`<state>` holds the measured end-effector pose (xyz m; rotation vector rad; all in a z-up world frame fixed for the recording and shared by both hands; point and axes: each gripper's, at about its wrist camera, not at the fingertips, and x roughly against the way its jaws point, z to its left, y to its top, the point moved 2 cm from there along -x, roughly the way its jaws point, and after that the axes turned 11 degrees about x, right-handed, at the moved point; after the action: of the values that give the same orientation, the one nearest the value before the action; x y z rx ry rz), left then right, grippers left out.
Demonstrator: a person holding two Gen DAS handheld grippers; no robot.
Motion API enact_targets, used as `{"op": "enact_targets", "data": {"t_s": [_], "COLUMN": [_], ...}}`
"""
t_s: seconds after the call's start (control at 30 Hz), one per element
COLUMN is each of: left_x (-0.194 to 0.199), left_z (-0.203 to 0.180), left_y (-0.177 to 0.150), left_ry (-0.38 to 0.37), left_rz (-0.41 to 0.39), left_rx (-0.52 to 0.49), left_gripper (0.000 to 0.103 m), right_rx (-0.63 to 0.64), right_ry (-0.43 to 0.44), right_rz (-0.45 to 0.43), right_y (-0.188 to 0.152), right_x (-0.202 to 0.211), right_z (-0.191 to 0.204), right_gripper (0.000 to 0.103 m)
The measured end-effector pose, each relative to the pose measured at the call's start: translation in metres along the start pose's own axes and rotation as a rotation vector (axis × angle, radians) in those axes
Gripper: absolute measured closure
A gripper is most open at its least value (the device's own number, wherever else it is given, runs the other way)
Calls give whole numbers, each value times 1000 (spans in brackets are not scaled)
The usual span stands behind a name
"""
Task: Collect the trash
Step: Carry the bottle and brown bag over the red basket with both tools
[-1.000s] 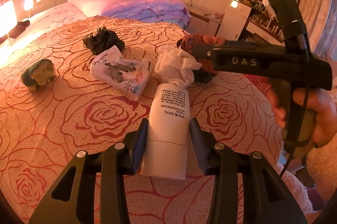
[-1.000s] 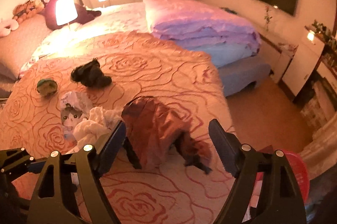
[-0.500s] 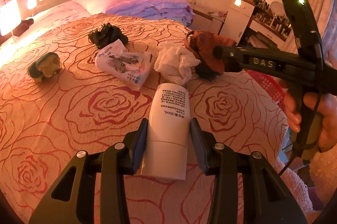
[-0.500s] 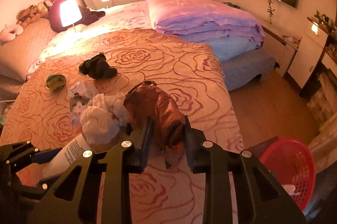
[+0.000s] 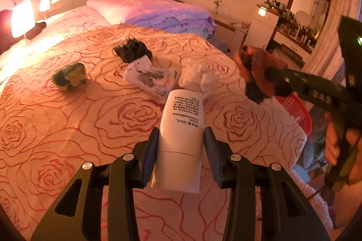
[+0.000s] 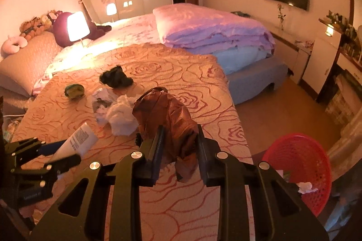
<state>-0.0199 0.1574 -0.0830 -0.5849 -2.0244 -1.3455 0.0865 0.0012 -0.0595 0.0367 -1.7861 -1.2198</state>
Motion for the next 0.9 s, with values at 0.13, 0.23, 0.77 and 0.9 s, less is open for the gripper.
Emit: {"op": "enact_targets", "data": {"t_s": [0.13, 0.23, 0.77, 0.9], "left_x": [11, 17, 29, 28], "left_z": [-3, -7, -38, -48], "left_y": [8, 13, 37, 40], "left_ry": [12, 13, -5, -12], "left_rz": [-39, -61, -117, -120], "left_rx": [9, 9, -26, -39], "left_gripper": [64, 64, 64, 64], "right_rx": [-12, -28, -87, -98], "right_ry": [-13, -13, -36, -47], "right_rz": [-22, -28, -87, -99], "right_y": [-1, -1, -3, -4], "right_x": [14, 20, 49, 55], "right_z": [1, -2, -18, -24], "right_gripper": [77, 77, 77, 77]}}
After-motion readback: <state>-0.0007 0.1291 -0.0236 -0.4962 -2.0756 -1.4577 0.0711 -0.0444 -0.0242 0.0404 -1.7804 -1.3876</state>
